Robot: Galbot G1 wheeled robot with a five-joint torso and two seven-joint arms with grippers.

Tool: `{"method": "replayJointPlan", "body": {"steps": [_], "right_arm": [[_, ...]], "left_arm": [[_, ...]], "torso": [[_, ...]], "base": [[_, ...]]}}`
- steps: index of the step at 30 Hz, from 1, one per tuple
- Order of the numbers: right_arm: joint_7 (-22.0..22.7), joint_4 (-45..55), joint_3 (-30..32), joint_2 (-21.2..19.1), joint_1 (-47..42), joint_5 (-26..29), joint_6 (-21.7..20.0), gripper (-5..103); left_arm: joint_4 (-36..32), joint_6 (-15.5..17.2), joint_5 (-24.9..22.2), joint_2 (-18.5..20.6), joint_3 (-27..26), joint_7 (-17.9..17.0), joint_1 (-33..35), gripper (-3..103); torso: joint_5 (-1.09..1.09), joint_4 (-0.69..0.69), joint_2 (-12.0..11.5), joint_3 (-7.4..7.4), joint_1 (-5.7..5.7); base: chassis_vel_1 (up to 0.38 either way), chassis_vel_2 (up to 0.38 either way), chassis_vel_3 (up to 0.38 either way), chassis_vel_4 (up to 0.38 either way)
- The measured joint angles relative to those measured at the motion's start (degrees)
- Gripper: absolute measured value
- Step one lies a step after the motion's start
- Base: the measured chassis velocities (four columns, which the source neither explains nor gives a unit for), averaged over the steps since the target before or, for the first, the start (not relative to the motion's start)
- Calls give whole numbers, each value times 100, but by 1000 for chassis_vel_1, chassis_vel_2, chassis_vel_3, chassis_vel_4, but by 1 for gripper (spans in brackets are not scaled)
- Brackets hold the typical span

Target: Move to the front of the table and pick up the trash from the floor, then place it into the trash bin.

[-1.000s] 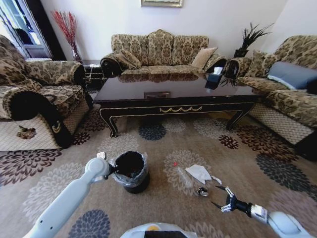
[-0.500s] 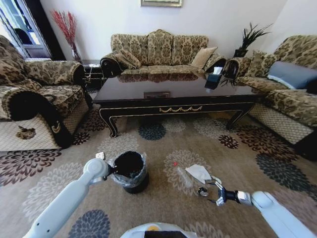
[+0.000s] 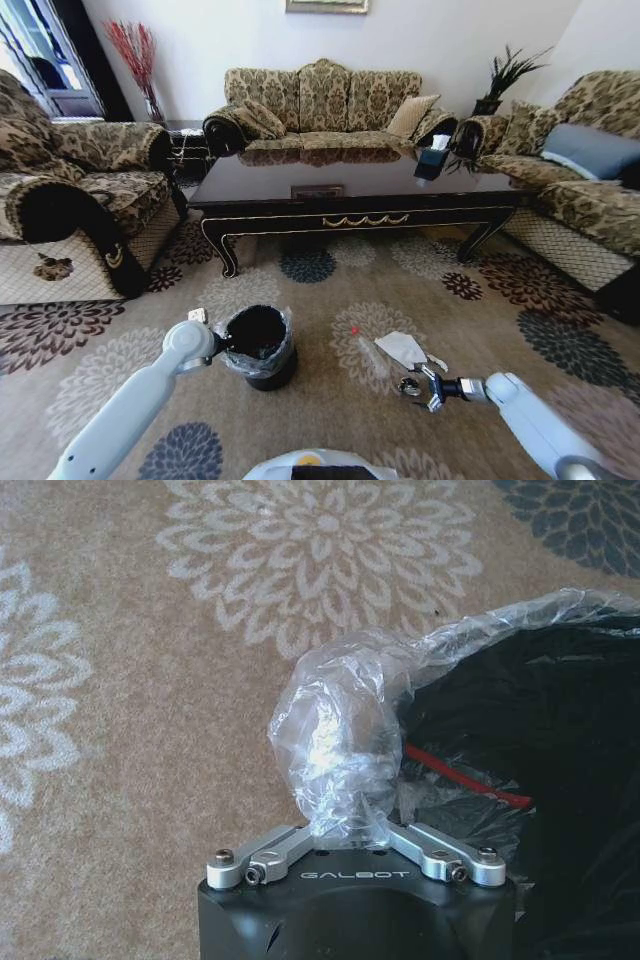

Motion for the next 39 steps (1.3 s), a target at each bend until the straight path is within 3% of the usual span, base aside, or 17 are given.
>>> {"method": "replayJointPlan", "body": {"steps": [5,7,8,10,12,15,23,39], "right_arm": [[52,-203,-114,65,229,-112,4,102],[51,-233,-135,73,249,-134,4,97],[46,-264,-168,77,256,-152,4,87],[43,-282,-180,79,261,-158,4,87],[24,-328,-199,88,290,-168,4,77],[14,-341,-207,89,299,-168,4,71],[-13,-281,-160,73,229,-146,9,35],[-189,43,-39,-51,-41,43,-9,33]], "left_arm": [[16,0,13,-20,-7,0,-8,0],[16,0,16,-14,-26,0,-2,0],[22,0,40,-2,-42,0,5,0],[26,0,50,3,-49,0,11,0],[29,0,58,9,-67,0,32,0],[26,0,58,9,-70,0,41,0],[24,0,62,-43,-52,1,35,0],[30,0,69,-75,28,2,10,0]], "torso": [[0,1,0,0,0],[0,1,0,0,0],[0,0,0,0,0],[0,0,0,-1,0],[1,0,0,-1,0],[0,1,0,0,0],[-5,-1,2,-1,0],[5,0,2,0,0]], "base": [[0,0,0,0],[0,0,0,0],[0,0,0,0],[0,0,0,0],[0,0,0,0],[0,0,0,0],[0,0,0,0],[0,0,0,0]]}}
